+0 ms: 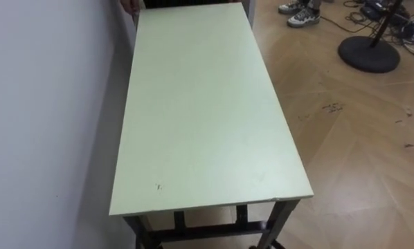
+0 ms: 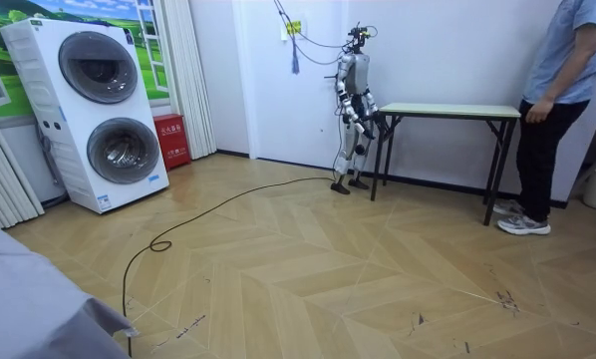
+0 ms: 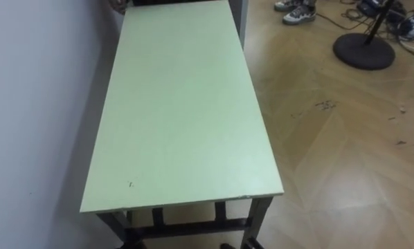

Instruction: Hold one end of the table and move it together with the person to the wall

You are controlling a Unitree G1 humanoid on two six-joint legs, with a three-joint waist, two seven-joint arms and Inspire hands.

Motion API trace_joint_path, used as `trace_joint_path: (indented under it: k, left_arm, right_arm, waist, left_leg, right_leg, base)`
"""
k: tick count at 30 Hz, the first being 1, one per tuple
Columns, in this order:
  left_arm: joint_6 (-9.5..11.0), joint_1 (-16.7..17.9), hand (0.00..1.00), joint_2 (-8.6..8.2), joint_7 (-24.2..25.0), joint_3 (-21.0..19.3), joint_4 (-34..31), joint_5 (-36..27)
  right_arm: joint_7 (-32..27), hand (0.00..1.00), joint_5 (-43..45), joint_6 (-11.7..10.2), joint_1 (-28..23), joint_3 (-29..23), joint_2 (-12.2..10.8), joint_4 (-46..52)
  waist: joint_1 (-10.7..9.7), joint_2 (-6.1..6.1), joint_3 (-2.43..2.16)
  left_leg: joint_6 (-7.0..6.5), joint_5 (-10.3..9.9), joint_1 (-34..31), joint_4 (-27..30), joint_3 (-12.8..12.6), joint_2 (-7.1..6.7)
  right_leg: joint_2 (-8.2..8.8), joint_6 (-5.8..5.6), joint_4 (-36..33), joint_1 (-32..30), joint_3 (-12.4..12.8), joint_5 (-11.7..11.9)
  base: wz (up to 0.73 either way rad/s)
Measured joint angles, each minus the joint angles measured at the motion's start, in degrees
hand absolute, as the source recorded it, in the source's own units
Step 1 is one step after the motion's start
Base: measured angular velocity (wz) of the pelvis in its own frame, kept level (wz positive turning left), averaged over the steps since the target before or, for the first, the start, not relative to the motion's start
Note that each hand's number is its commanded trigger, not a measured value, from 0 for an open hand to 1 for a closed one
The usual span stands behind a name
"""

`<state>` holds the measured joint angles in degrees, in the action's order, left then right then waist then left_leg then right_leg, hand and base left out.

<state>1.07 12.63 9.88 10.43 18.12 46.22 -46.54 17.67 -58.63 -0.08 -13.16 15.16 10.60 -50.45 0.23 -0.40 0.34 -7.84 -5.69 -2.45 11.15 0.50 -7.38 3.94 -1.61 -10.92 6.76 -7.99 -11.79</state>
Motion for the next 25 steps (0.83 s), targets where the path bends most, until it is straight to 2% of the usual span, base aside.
trace_joint_path:
  k: [1, 5, 7, 9, 10, 12, 16, 20, 23, 25]
  left_arm:
    - [0.50, -0.28, 0.00, -0.07, -0.15, -0.65, 1.80, 0.05]
    - [1.16, -0.16, 0.00, -0.38, -1.21, -3.63, 6.78, 3.20]
    - [1.02, 1.83, 0.00, -0.31, -2.88, -6.04, 8.45, 6.20]
    - [0.86, 3.09, 0.00, -0.49, -3.98, -7.01, 9.97, 6.62]
    - [0.78, 3.37, 0.00, -0.90, -4.62, -8.31, 10.36, 6.73]
    - [0.94, 3.36, 0.00, -1.69, -5.40, -10.06, 11.65, 7.43]
    - [1.36, 1.08, 0.00, -2.49, -8.68, -12.70, 15.84, 11.97]
    - [1.35, 0.96, 0.00, -2.59, -11.54, -13.75, 16.76, 13.51]
    - [1.24, 1.58, 0.00, -2.64, -14.41, -13.89, 16.93, 13.60]
    - [0.59, 2.19, 0.00, -2.77, -16.45, -14.14, 16.92, 15.19]
  right_arm:
    - [-0.12, 0.00, 0.19, 0.00, 0.28, -0.97, -0.15, -2.43]
    - [-1.62, 0.00, 2.08, 0.03, 0.50, -3.52, -0.13, -8.22]
    - [-2.78, 0.00, 4.38, 0.20, -0.15, -4.15, -0.11, -11.67]
    - [-3.83, 0.00, 6.57, 0.55, -1.13, -4.20, -0.33, -13.16]
    - [-4.39, 0.00, 7.28, 1.03, -1.15, -4.89, -0.95, -14.50]
    - [-4.89, 0.00, 7.41, 1.02, -1.00, -6.29, -1.69, -15.82]
    - [-5.81, 0.00, 8.54, 1.29, 0.61, -6.41, -2.01, -18.54]
    - [-6.44, 0.00, 8.84, 2.66, 1.40, -6.43, -2.02, -19.23]
    - [-7.04, 0.00, 8.87, 3.60, 2.81, -6.40, -2.12, -20.89]
    - [-7.85, 0.00, 8.85, 4.09, 2.94, -6.40, -2.27, -20.84]
  waist:
    - [0.05, -0.16, -0.15]
    - [0.10, -0.13, -0.06]
    - [0.05, -0.20, -0.05]
    - [0.09, -0.12, -0.01]
    - [0.12, -0.24, 0.17]
    - [0.31, -0.17, 0.23]
    - [0.31, -0.17, 0.28]
    - [0.34, -0.28, 0.29]
    - [0.67, -0.60, 0.22]
    - [1.17, -0.92, 0.21]
  left_leg:
    - [0.04, -0.11, 0.39, -0.04, 0.00, -0.02]
    - [0.15, -0.20, 0.63, -0.10, 0.03, 0.03]
    - [0.20, -0.30, 0.52, -0.11, 0.13, 0.03]
    - [0.20, -0.30, 0.16, -0.02, 0.29, 0.03]
    - [0.23, -0.27, 0.03, 0.02, 0.34, 0.03]
    - [0.26, -0.26, 0.24, 0.02, 0.45, 0.03]
    - [0.26, -0.26, 0.99, 0.04, 0.46, 0.06]
    - [-0.01, -0.44, 1.04, 0.13, 0.58, 0.05]
    - [0.29, -0.24, 1.01, 0.15, 0.59, -0.02]
    - [0.30, -0.24, 1.02, 0.19, 0.59, -0.12]
  right_leg:
    - [-0.01, 0.04, 0.29, 0.46, -0.01, 0.03]
    - [-0.05, 0.04, 0.31, 0.66, -0.06, 0.03]
    - [-0.08, 0.03, 0.34, 0.50, -0.20, 0.03]
    - [-0.12, 0.03, 0.31, 0.24, -0.17, 0.03]
    - [-0.14, 0.03, 0.34, 0.14, -0.03, 0.03]
    - [-0.20, 0.03, 0.34, 0.24, 0.07, 0.03]
    - [-0.28, 0.06, 0.33, 0.95, 0.07, 0.04]
    - [-0.28, 0.07, 0.51, 0.95, -0.06, 0.04]
    - [-0.32, 0.21, 1.29, 1.08, -0.04, 0.10]
    - [-0.25, 0.21, 1.47, 1.16, -0.11, 0.03]
  base:
    - [0.00]
    - [0.00]
    - [0.00]
    - [0.04]
    - [0.00]
    - [-0.08]
    - [-0.06]
    - [-0.01]
    - [-0.08]
    - [0.00]
